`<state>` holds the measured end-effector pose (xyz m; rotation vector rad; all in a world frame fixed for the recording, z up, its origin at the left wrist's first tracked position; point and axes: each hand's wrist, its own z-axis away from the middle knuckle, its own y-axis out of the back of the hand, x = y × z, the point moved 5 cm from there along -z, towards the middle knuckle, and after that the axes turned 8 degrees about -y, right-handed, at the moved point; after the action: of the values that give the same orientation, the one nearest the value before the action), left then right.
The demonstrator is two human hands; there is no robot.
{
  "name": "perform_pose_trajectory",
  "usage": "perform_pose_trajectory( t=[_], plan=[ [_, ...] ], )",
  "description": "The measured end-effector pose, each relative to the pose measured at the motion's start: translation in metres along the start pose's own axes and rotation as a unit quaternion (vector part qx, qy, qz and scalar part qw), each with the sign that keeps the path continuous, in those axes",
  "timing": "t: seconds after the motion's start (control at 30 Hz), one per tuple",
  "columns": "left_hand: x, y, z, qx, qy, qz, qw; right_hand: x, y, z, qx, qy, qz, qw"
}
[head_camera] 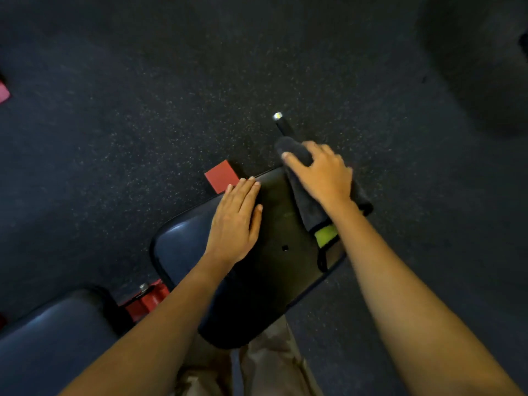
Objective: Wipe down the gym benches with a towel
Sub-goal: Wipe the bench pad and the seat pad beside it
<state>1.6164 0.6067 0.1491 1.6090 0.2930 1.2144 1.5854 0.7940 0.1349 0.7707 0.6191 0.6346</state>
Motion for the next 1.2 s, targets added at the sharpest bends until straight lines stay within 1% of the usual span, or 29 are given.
perform_pose_trajectory(
  t=[0.03, 0.1, 0.13, 0.2, 0.27, 0.33, 0.47, 0.53, 0.57, 0.63, 0.7, 0.8, 0.87, 0.93, 1.03, 1.1, 1.2],
  plan=[
    [0.008, -0.005, -0.008, -0.009, -0.022, -0.001, 1.0, 0.024, 0.001, 0.002, -0.028, -0.03, -0.075, 0.996],
    [0.027, -0.019, -0.021, -0.028, -0.067, -0.005, 0.997, 0.072, -0.001, 0.022, -0.056, -0.073, -0.201, 0.975],
    [0.034, -0.025, -0.027, -0.038, -0.079, -0.01, 0.996, 0.094, -0.005, 0.037, -0.059, -0.089, -0.238, 0.966],
    [0.039, -0.032, -0.03, -0.05, -0.079, -0.029, 0.995, 0.124, -0.019, 0.068, -0.066, -0.112, -0.279, 0.951],
    [0.038, -0.035, -0.031, -0.051, -0.077, -0.047, 0.995, 0.135, -0.024, 0.08, -0.06, -0.138, -0.301, 0.942],
    [0.037, -0.036, -0.029, -0.05, -0.083, -0.05, 0.994, 0.122, -0.02, 0.063, -0.056, -0.119, -0.293, 0.947],
    [0.036, -0.036, -0.03, -0.042, -0.091, -0.054, 0.994, 0.046, -0.001, 0.003, -0.095, 0.0, -0.208, 0.973],
    [0.036, -0.036, -0.03, -0.04, -0.092, -0.052, 0.994, 0.019, -0.002, -0.01, -0.103, 0.031, -0.16, 0.981],
    [0.036, -0.035, -0.031, -0.041, -0.096, -0.05, 0.993, 0.016, -0.001, -0.01, -0.096, 0.035, -0.155, 0.983],
    [0.035, -0.034, -0.031, -0.043, -0.099, -0.042, 0.993, 0.033, 0.001, 0.006, -0.071, 0.021, -0.189, 0.979],
    [0.036, -0.034, -0.031, -0.042, -0.098, -0.037, 0.994, 0.069, -0.002, 0.03, -0.052, -0.015, -0.239, 0.969],
    [0.037, -0.035, -0.031, -0.039, -0.099, -0.041, 0.993, 0.117, -0.014, 0.065, -0.063, -0.095, -0.322, 0.94],
    [0.037, -0.036, -0.032, -0.036, -0.097, -0.047, 0.994, 0.124, -0.017, 0.067, -0.073, -0.12, -0.311, 0.94],
    [0.036, -0.037, -0.031, -0.038, -0.094, -0.047, 0.994, 0.108, -0.013, 0.054, -0.078, -0.105, -0.252, 0.959],
    [0.037, -0.037, -0.031, -0.04, -0.096, -0.043, 0.994, 0.061, -0.001, 0.026, -0.058, -0.029, -0.194, 0.979],
    [0.037, -0.036, -0.031, -0.037, -0.101, -0.036, 0.994, 0.045, 0.002, 0.019, -0.04, 0.007, -0.166, 0.985],
    [0.036, -0.033, -0.026, -0.045, -0.115, -0.027, 0.992, 0.064, -0.004, 0.035, -0.016, -0.022, -0.2, 0.979]
  ],
)
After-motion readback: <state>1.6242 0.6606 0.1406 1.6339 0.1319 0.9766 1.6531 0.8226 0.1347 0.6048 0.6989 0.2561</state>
